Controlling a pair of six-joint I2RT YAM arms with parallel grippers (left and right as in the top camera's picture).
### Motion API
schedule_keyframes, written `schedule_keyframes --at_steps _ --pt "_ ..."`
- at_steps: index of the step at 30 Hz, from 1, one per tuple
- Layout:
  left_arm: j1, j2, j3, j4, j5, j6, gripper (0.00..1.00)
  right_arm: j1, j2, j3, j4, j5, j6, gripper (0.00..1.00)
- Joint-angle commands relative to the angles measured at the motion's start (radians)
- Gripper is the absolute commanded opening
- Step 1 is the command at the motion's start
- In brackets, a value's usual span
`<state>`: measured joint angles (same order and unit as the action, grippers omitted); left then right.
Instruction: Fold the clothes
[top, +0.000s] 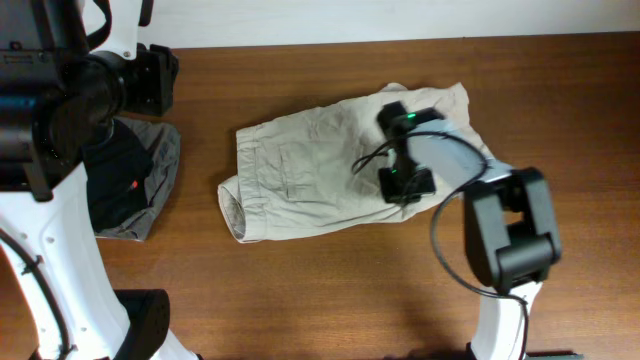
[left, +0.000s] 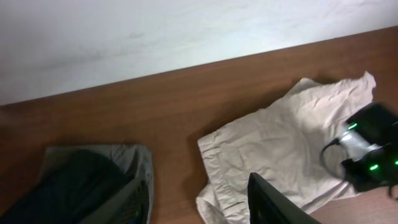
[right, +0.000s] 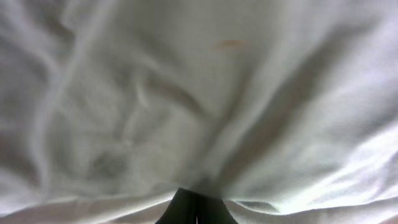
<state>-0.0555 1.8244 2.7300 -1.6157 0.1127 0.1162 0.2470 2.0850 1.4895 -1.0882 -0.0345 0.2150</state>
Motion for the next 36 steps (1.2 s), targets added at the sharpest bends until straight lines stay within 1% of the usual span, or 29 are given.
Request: schedule_keyframes --at_steps 1,4,6,7,8,9,12,14,15,19,21,22,24,25,26,27,30,31,34,36 --pt "0.006 0.028 -0.057 -0.003 -0.027 0.008 0.51 -0.080 -0.120 0.002 0.006 -0.175 -0.087 0.04" --pt "0.006 0.050 -0.137 -0.006 -0.017 -0.038 0.51 -0.142 -0.167 0.002 0.006 -0.233 -0.087 0.05" --pt "0.006 0.066 -0.203 -0.013 0.028 -0.049 0.51 -0.185 -0.179 0.002 0.006 -0.287 -0.088 0.15" --pt "0.006 0.078 -0.267 -0.015 0.066 -0.051 0.51 -0.216 -0.179 0.002 0.003 -0.317 -0.087 0.22" --pt "0.006 0.086 -0.311 -0.015 0.079 -0.063 0.51 -0.237 -0.179 0.002 0.000 -0.326 -0.087 0.27" --pt "0.006 0.095 -0.408 -0.010 0.087 -0.087 0.51 -0.267 -0.179 0.002 -0.003 -0.325 -0.087 0.34" --pt "0.011 0.095 -0.567 0.029 0.097 -0.126 0.51 -0.302 -0.179 0.002 -0.005 -0.328 -0.088 0.47" --pt "0.025 0.095 -0.668 0.077 0.143 -0.128 0.52 -0.315 -0.179 0.002 -0.006 -0.328 -0.088 0.53" --pt "0.035 0.095 -0.712 0.101 0.170 -0.129 0.55 -0.317 -0.179 0.002 -0.007 -0.328 -0.088 0.56" --pt "0.103 0.095 -0.919 0.215 0.295 -0.132 0.58 -0.321 -0.179 0.002 -0.012 -0.328 -0.088 0.57" --pt "0.146 0.095 -1.025 0.278 0.390 -0.131 0.58 -0.319 -0.179 0.002 -0.011 -0.328 -0.088 0.58" --pt "0.170 0.095 -1.081 0.316 0.454 -0.125 0.62 -0.320 -0.179 0.002 -0.011 -0.328 -0.088 0.58" --pt "0.212 0.095 -1.197 0.399 0.598 -0.097 0.76 -0.320 -0.179 0.002 -0.012 -0.328 -0.092 0.58" --pt "0.227 0.095 -1.252 0.438 0.637 -0.093 0.82 -0.320 -0.179 0.002 -0.012 -0.328 -0.097 0.58" --pt "0.240 0.095 -1.299 0.466 0.657 -0.093 0.86 -0.320 -0.179 0.002 -0.012 -0.329 -0.105 0.58" --pt "0.251 0.095 -1.349 0.494 0.673 -0.093 0.87 -0.320 -0.179 0.002 -0.012 -0.328 -0.107 0.58" --pt "0.264 0.095 -1.458 0.564 0.688 -0.090 0.87 -0.320 -0.179 0.002 -0.008 -0.328 -0.107 0.58" --pt "0.264 0.095 -1.492 0.592 0.688 -0.090 0.93 -0.320 -0.179 0.002 -0.007 -0.328 -0.107 0.57" --pt "0.258 0.095 -1.559 0.663 0.683 -0.103 0.99 -0.320 -0.179 0.002 -0.005 -0.328 -0.108 0.57" --pt "0.258 0.095 -1.592 0.703 0.681 -0.134 0.99 -0.320 -0.179 0.002 -0.005 -0.329 -0.111 0.57"
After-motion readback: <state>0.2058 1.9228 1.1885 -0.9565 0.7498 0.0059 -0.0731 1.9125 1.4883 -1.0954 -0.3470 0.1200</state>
